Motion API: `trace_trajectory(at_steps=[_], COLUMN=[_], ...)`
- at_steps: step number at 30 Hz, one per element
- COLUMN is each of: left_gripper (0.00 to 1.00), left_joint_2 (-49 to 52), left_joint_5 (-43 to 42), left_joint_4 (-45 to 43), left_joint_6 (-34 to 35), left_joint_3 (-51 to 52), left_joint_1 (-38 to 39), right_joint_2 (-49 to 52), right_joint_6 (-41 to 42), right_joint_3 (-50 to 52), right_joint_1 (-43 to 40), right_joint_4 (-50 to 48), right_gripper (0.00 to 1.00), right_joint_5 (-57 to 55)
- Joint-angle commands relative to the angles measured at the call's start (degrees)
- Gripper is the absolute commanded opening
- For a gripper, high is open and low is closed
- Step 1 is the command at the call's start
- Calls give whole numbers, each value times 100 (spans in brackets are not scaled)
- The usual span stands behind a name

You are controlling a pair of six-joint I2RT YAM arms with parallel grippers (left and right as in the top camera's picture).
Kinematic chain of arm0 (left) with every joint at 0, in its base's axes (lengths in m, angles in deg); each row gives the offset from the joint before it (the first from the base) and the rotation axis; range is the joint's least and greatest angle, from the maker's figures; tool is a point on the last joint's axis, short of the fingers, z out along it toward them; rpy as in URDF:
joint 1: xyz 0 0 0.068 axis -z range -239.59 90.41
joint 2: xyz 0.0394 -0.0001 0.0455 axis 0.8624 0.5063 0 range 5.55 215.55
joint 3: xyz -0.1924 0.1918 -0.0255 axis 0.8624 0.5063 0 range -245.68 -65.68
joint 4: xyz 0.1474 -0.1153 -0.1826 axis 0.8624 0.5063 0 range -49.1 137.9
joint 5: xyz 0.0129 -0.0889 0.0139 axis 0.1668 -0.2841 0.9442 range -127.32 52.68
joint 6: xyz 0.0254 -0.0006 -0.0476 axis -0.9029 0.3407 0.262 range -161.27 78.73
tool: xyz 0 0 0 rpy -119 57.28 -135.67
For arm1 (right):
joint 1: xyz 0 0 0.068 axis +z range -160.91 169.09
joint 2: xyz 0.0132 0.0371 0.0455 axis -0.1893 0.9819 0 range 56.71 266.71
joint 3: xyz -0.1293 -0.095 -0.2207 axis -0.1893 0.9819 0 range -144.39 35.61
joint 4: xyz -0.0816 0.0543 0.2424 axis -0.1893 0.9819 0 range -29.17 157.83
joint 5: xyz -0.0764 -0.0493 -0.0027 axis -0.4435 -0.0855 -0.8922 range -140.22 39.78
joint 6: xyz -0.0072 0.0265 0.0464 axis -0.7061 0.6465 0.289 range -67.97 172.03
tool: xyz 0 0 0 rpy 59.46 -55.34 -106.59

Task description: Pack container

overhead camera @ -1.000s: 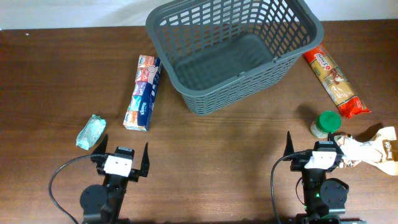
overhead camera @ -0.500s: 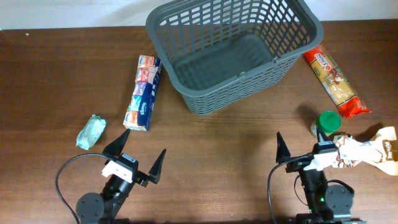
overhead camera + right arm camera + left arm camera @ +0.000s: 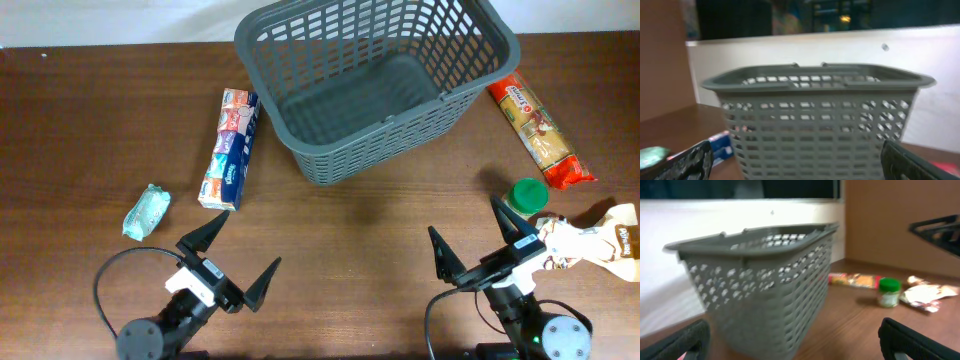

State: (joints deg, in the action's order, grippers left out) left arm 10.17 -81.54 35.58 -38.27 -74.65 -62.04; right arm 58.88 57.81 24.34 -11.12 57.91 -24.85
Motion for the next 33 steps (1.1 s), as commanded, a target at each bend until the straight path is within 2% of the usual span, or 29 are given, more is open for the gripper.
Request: trace_trajectory(at_steps=[1,4,6,9,10,11,15,19,22,25,28,29,31,32,33], left_gripper=[99,99,99,99,99,99,99,99,99,99,99,99,99,99,99], left_joint_2=[350,1058,1829,3008,3438,4181,5405,6037,6295,6363,6188,6122,6124,6227,6325], left_joint_5=[-463,-424,-398,-90,-26,-111,-1261,-2232,-2210,-1196,977,2214,3679,4874,5302], left_joint_4=[42,435,866,1757,2164,2914,4028,4238,4035,4197,4933,5333,5834,6279,6513], left_joint_6=[-17,-614,-1045,-1211,-1211,-1209,-1207,-1209,-975,-339,-317,-317,-234,57,269], left_joint_3=[-822,-1718,-2575,-3928,-4470,-5464,-7071,-7392,-7399,-7460,-7840,-8159,-8627,-9062,-9278], left_joint_1=[-33,-31,-31,-31,-31,-24,87,96,92,164,660,1084,1759,2468,2835], right_joint_2=[387,1272,2201,3445,3888,4754,6140,6935,7195,7350,7429,7466,7545,7674,7775], right_joint_6=[-210,-647,-1040,-1416,-1561,-1768,-1773,-1740,-1733,-1550,-1386,-1325,-1082,-782,-632], right_joint_3=[-820,-1884,-2986,-4662,-5340,-6760,-9224,-10371,-10474,-10474,-10511,-10583,-10754,-10998,-11162], right_joint_1=[46,48,48,48,48,48,59,59,57,57,55,52,52,52,52], right_joint_4=[179,846,1589,2789,3296,4435,6778,8039,8179,8118,7949,7829,7683,7593,7563], right_gripper=[99,99,99,99,99,99,99,99,99,99,99,99,99,99,99], right_joint_5=[138,-330,-452,-509,-509,-507,-442,-442,-557,-754,-964,-964,-1108,-1401,-1558])
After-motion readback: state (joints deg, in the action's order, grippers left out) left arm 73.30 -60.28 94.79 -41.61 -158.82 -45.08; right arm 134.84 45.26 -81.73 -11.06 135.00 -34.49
